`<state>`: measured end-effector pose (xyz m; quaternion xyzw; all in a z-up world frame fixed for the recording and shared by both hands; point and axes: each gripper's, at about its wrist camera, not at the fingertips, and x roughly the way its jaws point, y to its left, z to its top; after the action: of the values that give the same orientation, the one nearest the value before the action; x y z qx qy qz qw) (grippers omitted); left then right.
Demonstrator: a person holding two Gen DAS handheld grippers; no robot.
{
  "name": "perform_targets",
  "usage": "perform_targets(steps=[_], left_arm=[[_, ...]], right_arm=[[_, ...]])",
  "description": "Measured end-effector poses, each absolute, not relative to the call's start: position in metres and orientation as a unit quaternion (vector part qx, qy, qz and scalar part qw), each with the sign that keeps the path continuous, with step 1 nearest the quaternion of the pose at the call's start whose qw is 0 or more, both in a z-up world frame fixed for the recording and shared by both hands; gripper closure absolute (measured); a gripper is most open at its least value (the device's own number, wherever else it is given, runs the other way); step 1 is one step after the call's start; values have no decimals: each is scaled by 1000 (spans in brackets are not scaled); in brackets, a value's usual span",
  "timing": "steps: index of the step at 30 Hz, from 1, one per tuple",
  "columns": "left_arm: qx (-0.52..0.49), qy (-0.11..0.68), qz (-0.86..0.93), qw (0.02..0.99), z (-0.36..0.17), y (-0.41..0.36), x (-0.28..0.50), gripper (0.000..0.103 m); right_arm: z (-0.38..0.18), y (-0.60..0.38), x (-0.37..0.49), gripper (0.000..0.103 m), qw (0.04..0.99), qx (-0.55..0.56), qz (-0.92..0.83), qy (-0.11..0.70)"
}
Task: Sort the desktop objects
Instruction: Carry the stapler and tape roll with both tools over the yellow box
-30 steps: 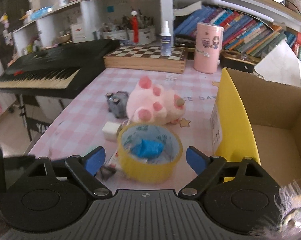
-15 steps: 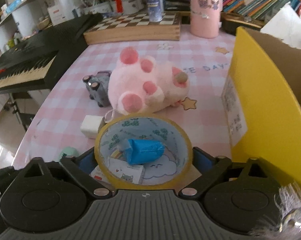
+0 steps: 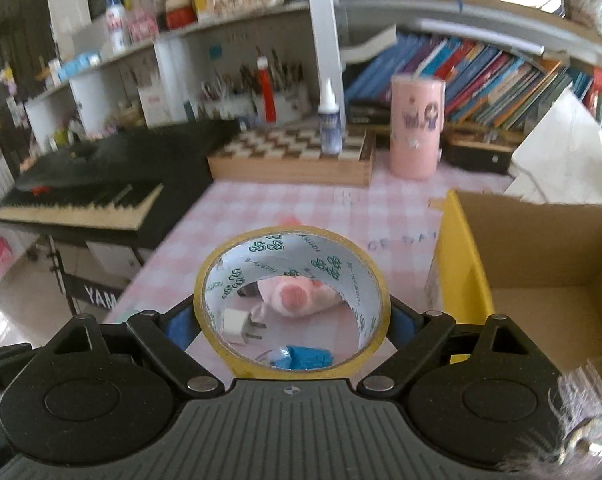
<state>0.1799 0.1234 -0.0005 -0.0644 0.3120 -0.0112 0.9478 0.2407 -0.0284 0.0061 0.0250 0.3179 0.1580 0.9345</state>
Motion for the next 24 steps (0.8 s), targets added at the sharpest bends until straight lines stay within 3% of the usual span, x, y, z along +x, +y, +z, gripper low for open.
perform_targets(steps=[10, 24], left_arm=[[-101, 271, -52, 956, 32, 122, 113, 80], [-102, 280, -95, 950, 27, 110, 41, 80]], right_arm=[[37, -62, 166, 13, 946, -14, 163, 281], [16, -75, 67, 13, 933, 12, 126, 337]])
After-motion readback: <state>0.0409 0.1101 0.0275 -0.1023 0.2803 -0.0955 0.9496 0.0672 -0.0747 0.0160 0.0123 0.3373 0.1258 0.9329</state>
